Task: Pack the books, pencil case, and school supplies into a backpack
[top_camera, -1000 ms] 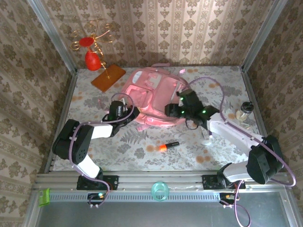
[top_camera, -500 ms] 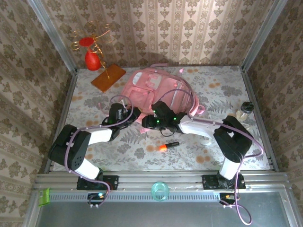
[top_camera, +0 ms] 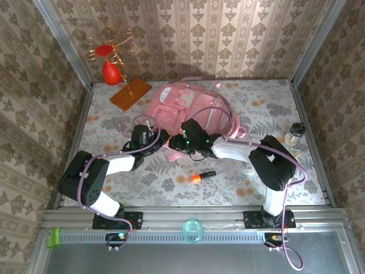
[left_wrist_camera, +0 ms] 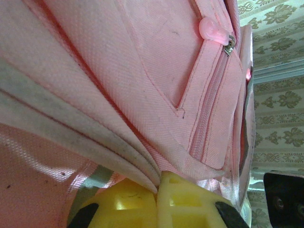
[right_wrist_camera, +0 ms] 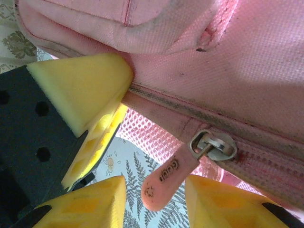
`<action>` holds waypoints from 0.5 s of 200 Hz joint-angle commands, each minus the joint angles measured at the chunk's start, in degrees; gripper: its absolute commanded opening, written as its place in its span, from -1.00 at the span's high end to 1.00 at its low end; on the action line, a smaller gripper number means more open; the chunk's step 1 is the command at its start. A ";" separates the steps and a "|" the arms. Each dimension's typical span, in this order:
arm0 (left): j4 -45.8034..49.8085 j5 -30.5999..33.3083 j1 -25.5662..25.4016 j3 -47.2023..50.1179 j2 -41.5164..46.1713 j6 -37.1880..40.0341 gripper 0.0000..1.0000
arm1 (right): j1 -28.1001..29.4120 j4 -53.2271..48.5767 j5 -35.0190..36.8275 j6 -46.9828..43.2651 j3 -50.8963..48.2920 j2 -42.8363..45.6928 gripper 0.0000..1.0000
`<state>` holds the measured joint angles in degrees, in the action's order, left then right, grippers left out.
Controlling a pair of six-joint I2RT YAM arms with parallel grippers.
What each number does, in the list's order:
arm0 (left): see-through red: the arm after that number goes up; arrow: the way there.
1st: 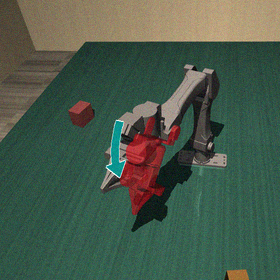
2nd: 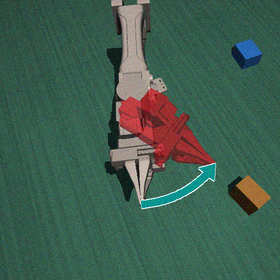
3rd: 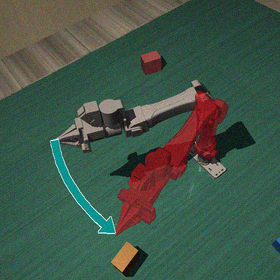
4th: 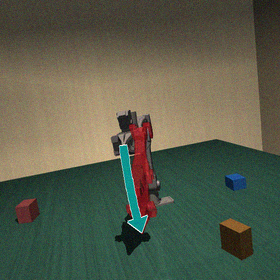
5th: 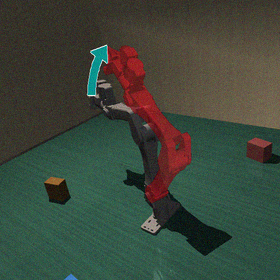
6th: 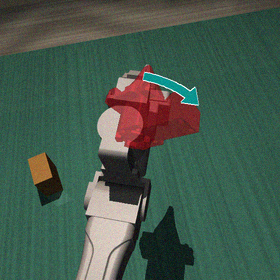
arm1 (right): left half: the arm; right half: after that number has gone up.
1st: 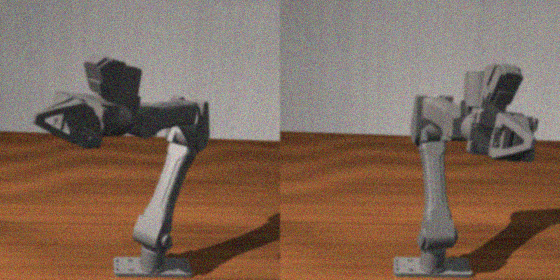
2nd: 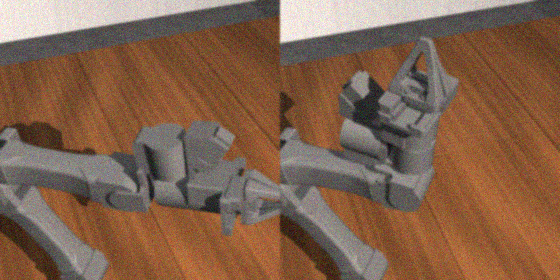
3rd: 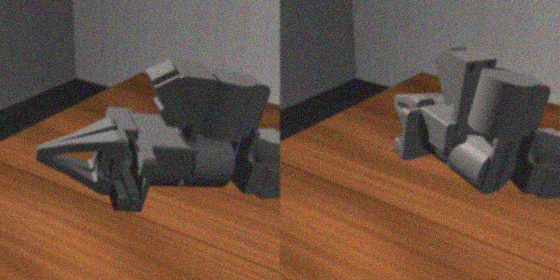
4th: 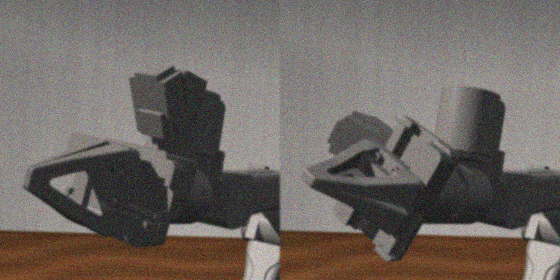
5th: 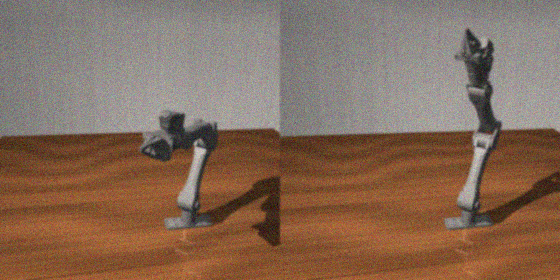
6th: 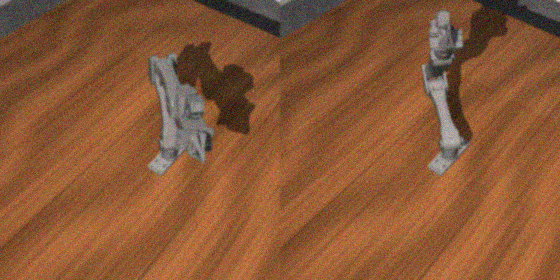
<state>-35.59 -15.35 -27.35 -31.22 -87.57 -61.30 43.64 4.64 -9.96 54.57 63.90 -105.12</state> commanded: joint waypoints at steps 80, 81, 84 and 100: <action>-0.26 1.35 -0.67 0.99 1.97 6.51 1.00 | -3.95 9.66 -0.50 9.57 -5.79 2.40 0.91; -0.22 1.41 -0.67 1.03 1.92 6.53 1.00 | -3.97 9.72 -0.50 9.67 -5.88 2.48 0.92; -0.22 1.58 -0.61 1.09 1.88 6.67 1.00 | -4.07 9.76 -0.50 9.80 -6.26 2.80 0.94; -0.35 1.82 -0.23 1.25 1.69 7.46 1.00 | -4.64 10.29 -0.67 10.76 -8.11 4.67 1.00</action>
<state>-35.68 -14.28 -27.83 -30.87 -87.57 -58.15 41.43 12.38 -13.15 62.11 58.30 -104.53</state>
